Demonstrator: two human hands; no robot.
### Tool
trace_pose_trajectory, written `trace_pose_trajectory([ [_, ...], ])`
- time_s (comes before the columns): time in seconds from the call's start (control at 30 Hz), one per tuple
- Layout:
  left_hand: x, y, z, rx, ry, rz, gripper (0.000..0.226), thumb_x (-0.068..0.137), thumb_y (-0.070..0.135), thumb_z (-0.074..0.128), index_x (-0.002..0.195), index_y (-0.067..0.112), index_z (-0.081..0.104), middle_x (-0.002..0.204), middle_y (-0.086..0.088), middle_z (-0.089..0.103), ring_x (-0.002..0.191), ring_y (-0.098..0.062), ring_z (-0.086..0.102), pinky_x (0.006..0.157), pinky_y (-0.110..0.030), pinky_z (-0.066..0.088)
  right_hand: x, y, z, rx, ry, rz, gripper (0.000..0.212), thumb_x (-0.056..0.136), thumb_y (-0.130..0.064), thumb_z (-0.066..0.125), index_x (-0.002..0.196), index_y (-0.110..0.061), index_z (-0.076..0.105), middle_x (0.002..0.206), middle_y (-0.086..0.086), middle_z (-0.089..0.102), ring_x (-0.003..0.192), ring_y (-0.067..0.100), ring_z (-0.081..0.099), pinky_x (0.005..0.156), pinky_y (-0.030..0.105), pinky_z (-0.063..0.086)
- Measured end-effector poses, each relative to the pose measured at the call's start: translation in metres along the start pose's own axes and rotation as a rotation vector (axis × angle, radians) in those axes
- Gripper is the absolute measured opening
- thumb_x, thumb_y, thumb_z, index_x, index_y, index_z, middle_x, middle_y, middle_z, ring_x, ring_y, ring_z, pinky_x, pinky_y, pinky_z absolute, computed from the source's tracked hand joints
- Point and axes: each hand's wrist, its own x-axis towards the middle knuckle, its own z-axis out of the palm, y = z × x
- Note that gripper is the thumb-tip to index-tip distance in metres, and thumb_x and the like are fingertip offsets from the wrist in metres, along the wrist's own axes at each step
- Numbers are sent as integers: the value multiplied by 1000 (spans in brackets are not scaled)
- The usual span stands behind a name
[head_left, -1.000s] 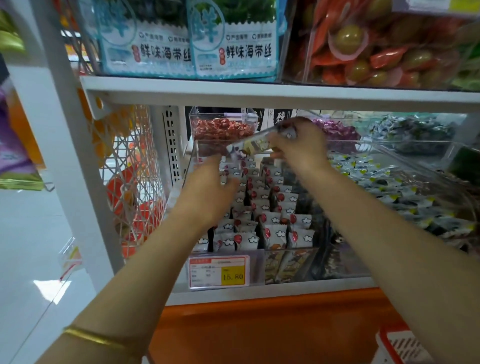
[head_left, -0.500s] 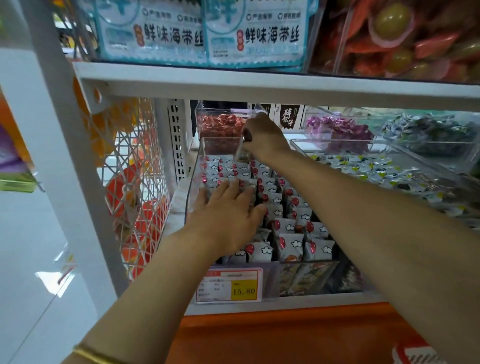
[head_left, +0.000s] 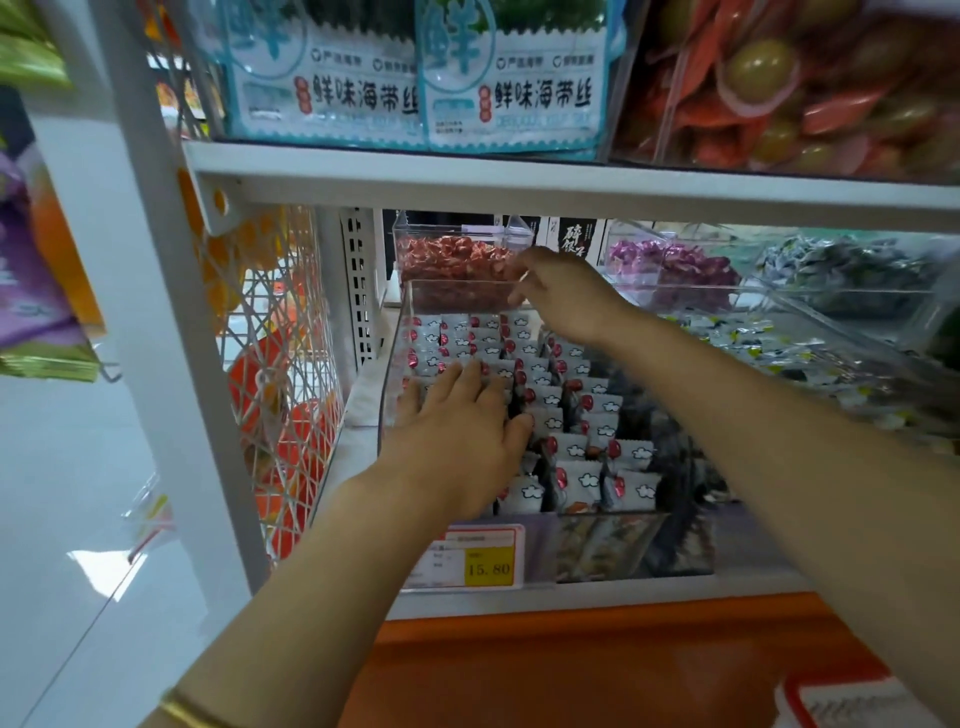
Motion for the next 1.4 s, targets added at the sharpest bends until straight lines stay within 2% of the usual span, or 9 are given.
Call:
trace_pose_trajectory([
  [0.07, -6, 4, 1, 4, -3, 11, 57, 99, 45, 15, 150, 19, 10, 159, -3, -2, 145, -19, -8, 116, -46, -5, -41, -7, -11, 112, 1, -6, 23, 98, -12, 41, 114, -14, 56, 109, 5, 66, 75, 22, 60, 53, 23, 41],
  [0.2, -22, 9, 4, 14, -4, 36, 55, 99, 43, 13, 150, 21, 8, 159, -1, -2, 145, -19, -7, 115, -47, -3, -115, -13, -23, 219, 16, -2, 18, 95, -11, 50, 107, -15, 62, 100, 1, 67, 91, 13, 63, 78, 25, 50],
  [0.27, -30, 11, 5, 32, -3, 36, 54, 99, 44, 13, 150, 24, 7, 159, 0, -1, 145, -18, -6, 115, -48, -3, -139, -15, -27, 207, -1, 2, 15, 91, -11, 57, 102, -17, 65, 95, -3, 65, 87, 6, 60, 74, 16, 47],
  [0.6, -42, 12, 14, 80, 44, 36, 52, 100, 41, 12, 149, 27, 8, 159, 1, 4, 145, -18, -3, 116, -50, 2, -158, -22, -8, -310, -42, -94, 28, 85, -42, 63, 106, -25, 68, 96, -6, 55, 100, 16, 37, 73, 30, 29],
  [0.87, -41, 9, 13, 56, 60, 53, 52, 99, 41, 14, 149, 27, 10, 158, 1, 6, 145, -16, 0, 116, -49, 3, -159, -19, -23, 150, -23, -25, 8, 84, -24, 66, 77, -23, 64, 79, -16, 57, 80, 1, 52, 71, 15, 36],
  [1.03, -48, 21, -9, -415, 251, 111, 46, 99, 35, 34, 142, 20, 37, 150, -1, 31, 137, -16, 27, 111, -30, 20, -172, -1, -54, 776, 275, 154, 9, 87, -10, 62, 80, -14, 64, 77, -1, 67, 70, 6, 63, 65, 20, 54],
  [1.17, -56, 31, -20, -723, 197, 149, 41, 93, 34, 47, 131, 21, 50, 104, 12, 59, 83, 7, 55, 68, -4, 42, -177, 2, -52, 1042, 405, 262, 14, 90, -7, 57, 78, -12, 64, 68, -6, 68, 66, 9, 63, 61, 24, 56],
  [1.27, -56, 30, -21, -934, 185, 70, 22, 93, 23, 50, 111, 19, 62, 82, 3, 65, 65, 4, 61, 56, -7, 46, -176, -1, -45, 1115, 418, 291, 14, 90, -8, 57, 78, -10, 64, 66, -6, 69, 63, 7, 64, 56, 21, 54],
  [1.4, -53, 24, -22, -1271, 179, -120, 20, 92, 23, 52, 97, 10, 67, 75, -4, 68, 69, -11, 66, 62, -20, 56, -176, -5, -38, 1163, 368, 308, 10, 88, -10, 59, 80, -9, 64, 66, -4, 69, 59, 7, 63, 53, 20, 53],
])
